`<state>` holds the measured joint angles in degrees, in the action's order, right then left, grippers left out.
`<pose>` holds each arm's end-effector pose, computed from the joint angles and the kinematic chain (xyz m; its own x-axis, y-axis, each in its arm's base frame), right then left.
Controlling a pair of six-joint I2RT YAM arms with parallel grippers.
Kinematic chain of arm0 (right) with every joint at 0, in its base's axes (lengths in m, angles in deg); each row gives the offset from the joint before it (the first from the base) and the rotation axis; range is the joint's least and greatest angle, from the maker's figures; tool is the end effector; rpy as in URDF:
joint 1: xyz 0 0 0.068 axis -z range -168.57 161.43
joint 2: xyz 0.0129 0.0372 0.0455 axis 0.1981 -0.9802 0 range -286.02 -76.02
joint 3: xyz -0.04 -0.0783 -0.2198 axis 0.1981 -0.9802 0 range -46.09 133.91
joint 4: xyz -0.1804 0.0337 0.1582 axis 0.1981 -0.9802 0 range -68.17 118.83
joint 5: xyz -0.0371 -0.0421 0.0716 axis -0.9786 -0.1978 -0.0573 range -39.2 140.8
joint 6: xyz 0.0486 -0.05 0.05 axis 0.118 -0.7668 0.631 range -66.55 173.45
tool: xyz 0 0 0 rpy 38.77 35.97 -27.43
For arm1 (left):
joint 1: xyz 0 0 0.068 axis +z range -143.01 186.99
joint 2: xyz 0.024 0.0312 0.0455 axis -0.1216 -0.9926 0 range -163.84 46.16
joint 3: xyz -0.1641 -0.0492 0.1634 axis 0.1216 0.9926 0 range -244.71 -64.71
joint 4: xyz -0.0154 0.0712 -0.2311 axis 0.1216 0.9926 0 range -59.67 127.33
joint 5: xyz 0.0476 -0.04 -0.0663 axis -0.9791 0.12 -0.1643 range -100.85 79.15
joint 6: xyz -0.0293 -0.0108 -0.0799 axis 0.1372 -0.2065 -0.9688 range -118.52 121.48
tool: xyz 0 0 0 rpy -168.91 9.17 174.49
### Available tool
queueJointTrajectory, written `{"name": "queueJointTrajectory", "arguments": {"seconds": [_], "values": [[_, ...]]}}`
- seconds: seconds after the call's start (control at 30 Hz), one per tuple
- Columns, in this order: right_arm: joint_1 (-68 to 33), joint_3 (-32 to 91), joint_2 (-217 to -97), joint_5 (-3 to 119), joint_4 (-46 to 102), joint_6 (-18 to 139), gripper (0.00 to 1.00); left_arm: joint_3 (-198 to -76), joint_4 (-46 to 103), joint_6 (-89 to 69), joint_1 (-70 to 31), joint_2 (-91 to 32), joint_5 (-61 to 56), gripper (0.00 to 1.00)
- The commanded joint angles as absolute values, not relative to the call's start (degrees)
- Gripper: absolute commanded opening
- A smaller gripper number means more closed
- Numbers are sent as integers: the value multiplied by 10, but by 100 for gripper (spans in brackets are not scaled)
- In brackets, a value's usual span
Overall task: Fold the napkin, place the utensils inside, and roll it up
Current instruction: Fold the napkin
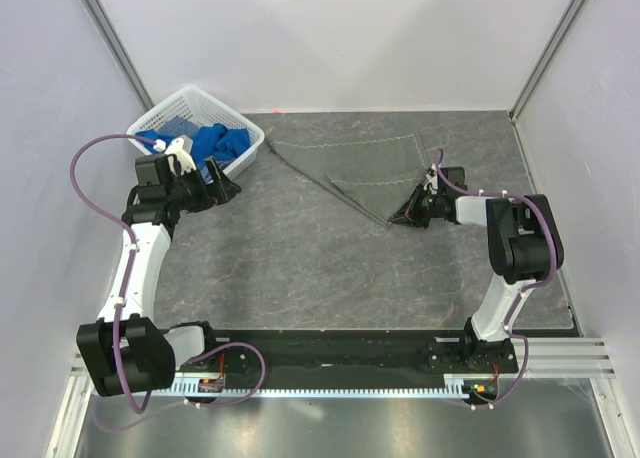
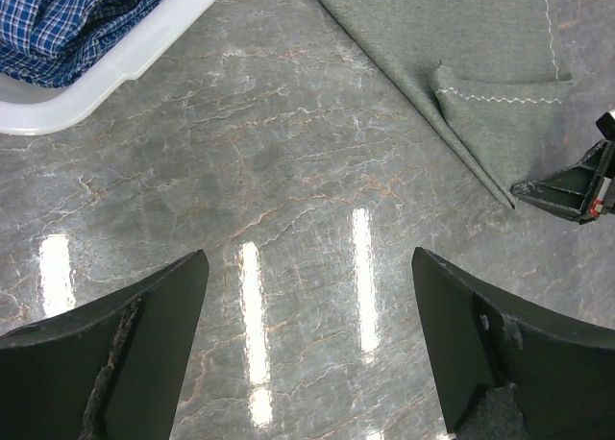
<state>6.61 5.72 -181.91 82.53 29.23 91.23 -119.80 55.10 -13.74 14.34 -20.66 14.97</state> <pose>0.3397 0.0684 0.0733 -0.8684 0.4498 -0.2086 0.1901 0.6906 0.6978 0.2789 0.0027 0.2503 -0.6303 -0.3196 -0.7075 0.0689 0.8847 -0.4611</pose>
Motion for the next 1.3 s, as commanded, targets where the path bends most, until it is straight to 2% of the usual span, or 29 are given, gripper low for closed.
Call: {"name": "queueJointTrajectory", "arguments": {"seconds": [0.0, 0.27, 0.4, 0.6, 0.63, 0.67, 0.7, 0.77, 0.8, 0.97, 1.27], "values": [[82, 58, -1820, 808, 264, 877, 0, -1195, 532, -124, 140, -196, 152, 94], [223, 0, -1730, 771, 157, 797, 0, -1175, 506, -177, 77, -188, 121, 93], [276, -20, -1687, 747, 128, 772, 0, -1130, 439, -255, -3, -176, 83, 93], [290, -21, -1657, 737, 118, 760, 0, -1002, 269, -391, -75, -183, 23, 89], [289, -20, -1656, 738, 118, 760, 4, -976, 237, -412, -76, -189, 14, 86], [290, -18, -1652, 741, 119, 762, 12, -965, 219, -423, -76, -201, 7, 85], [289, -19, -1649, 740, 119, 761, 31, -957, 197, -431, -76, -206, 5, 83], [290, -22, -1635, 733, 119, 760, 49, -938, 136, -461, -78, -233, 6, 80], [290, -24, -1627, 730, 120, 762, 53, -934, 117, -480, -78, -246, 5, 79], [288, -26, -1583, 736, 132, 767, 64, -933, -15, -542, -80, -365, -10, 79], [287, -16, -1540, 763, 135, 771, 66, -1028, -114, -655, -107, -571, -51, 71]]}}
